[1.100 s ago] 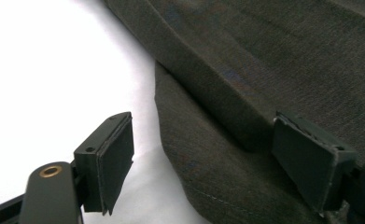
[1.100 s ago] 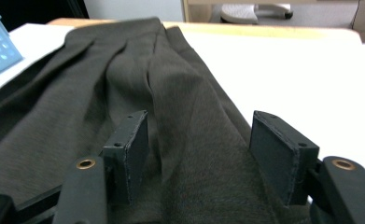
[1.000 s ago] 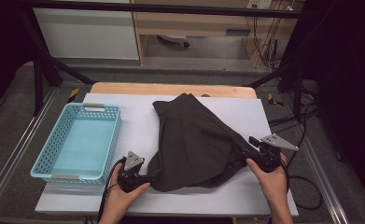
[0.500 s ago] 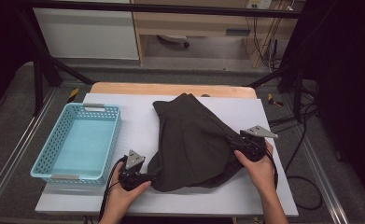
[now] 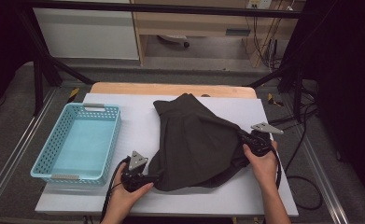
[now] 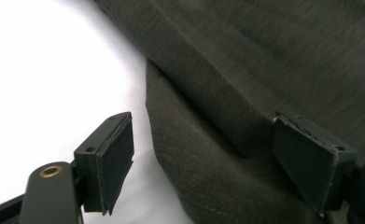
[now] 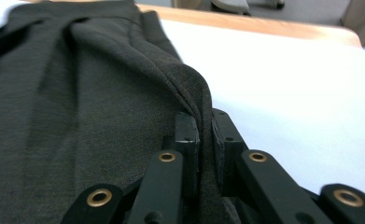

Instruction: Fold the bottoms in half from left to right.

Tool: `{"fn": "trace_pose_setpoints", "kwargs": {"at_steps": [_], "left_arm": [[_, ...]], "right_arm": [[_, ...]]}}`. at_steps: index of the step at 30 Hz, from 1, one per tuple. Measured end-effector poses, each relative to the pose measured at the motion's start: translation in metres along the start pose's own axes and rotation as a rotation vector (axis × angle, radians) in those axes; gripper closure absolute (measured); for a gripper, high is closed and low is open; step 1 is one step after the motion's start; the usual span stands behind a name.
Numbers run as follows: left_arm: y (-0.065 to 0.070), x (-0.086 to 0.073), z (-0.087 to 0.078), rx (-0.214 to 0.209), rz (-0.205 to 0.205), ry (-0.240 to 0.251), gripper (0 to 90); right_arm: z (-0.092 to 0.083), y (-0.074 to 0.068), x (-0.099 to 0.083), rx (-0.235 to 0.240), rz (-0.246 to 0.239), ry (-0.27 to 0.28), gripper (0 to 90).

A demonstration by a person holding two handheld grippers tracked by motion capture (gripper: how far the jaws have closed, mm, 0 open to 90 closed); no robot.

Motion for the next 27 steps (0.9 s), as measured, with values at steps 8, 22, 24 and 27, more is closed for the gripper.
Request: {"fn": "trace_pose_setpoints", "kwargs": {"at_steps": [8,22,24,27], "left_arm": [[0.001,-0.003,0.001,-0.005,0.003,-0.012,20.4],[-0.007,-0.001,-0.001,0.015,0.001,-0.009,32.5],[-0.009,0.000,-0.002,0.018,-0.010,-0.006,34.5],[-0.014,0.002,-0.004,0.034,-0.019,0.006,37.4]], "right_arm": [[0.019,0.013,-0.031,0.013,0.080,-0.081,79.7],[-0.029,-0.009,0.006,-0.041,-0.010,0.052,49.0],[-0.034,-0.016,0.010,-0.027,-0.012,0.061,48.3],[-0.041,-0.028,0.013,0.000,-0.014,0.068,48.2]]}}
Point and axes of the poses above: each handheld gripper's, and its own axes: z roughly forward along the jaws, x roughly out of its top, y roughly to its right, the point moved 9 cm from there along z, roughly forward along the jaws, and after that the axes turned 15 degrees about -z, right-handed, at the moved point
